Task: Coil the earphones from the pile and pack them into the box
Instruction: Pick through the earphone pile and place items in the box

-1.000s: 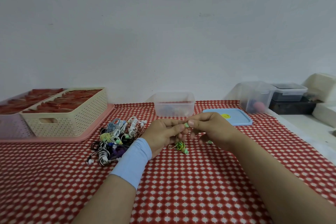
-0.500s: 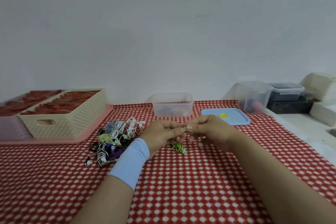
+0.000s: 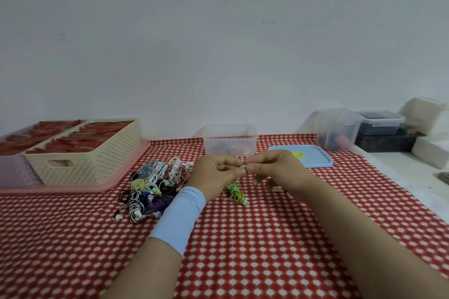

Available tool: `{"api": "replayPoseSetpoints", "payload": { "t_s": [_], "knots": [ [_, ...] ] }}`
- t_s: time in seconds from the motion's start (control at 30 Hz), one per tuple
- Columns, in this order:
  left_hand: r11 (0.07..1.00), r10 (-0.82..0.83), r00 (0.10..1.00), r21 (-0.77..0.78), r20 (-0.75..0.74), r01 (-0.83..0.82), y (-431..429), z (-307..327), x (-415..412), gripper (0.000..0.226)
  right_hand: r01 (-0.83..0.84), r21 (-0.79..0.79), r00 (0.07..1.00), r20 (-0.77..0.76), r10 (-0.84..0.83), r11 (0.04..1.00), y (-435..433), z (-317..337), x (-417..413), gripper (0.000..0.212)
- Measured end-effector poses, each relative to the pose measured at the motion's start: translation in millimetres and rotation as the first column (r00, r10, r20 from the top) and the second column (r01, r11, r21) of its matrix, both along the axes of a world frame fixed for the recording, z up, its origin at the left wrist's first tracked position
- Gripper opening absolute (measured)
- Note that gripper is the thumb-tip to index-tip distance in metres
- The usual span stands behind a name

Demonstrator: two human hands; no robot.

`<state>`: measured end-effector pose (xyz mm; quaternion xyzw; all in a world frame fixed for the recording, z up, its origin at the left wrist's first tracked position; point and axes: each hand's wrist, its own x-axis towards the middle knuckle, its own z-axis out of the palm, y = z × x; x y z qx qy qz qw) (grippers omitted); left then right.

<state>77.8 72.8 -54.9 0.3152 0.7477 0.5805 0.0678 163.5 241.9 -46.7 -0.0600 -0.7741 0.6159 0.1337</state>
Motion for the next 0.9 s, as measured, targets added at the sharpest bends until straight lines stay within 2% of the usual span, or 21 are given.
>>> {"api": "replayPoseSetpoints", "payload": {
  "t_s": [0.23, 0.33, 0.43, 0.5, 0.63, 0.77, 0.9],
  "knots": [
    [0.998, 0.062, 0.996, -0.011, -0.062, -0.063, 0.8, 0.3, 1.5, 0.013, 0.071, 0.034, 0.994, -0.089, -0.068, 0.997, -5.5, -0.9, -3.0, 0.011],
    [0.998, 0.057, 0.997, -0.001, -0.052, -0.057, 0.2, -0.6, 0.7, 0.015, 0.037, -0.027, 0.999, -0.027, -0.037, 0.999, -4.5, 0.6, -1.8, 0.008],
    [0.998, 0.037, 0.999, 0.043, -0.004, -0.037, -0.8, 0.4, 0.2, 0.016, -0.077, -0.240, 0.991, 0.084, 0.100, 0.968, 2.0, 3.2, 0.7, 0.022],
    [0.998, 0.010, 0.999, 0.064, 0.032, -0.012, -1.2, 1.4, 0.5, 0.018, -0.115, -0.300, 0.982, 0.107, 0.154, 0.947, 5.4, 3.4, 1.7, 0.023],
    [0.996, -0.062, 0.996, 0.064, 0.064, 0.058, -2.2, 2.7, 2.1, 0.017, -0.148, -0.303, 0.972, 0.133, 0.195, 0.941, 5.7, -0.6, 0.0, 0.038],
    [0.989, -0.140, 0.986, 0.070, 0.089, 0.134, -2.7, 2.1, 1.9, 0.014, -0.148, -0.304, 0.968, 0.148, 0.200, 0.941, 6.9, -1.3, -1.9, 0.029],
    [0.988, -0.134, 0.984, 0.097, 0.116, 0.123, -2.0, 0.6, 1.1, 0.015, -0.173, -0.317, 0.963, 0.144, 0.228, 0.933, 5.4, -0.5, -1.6, 0.028]
  ]
}}
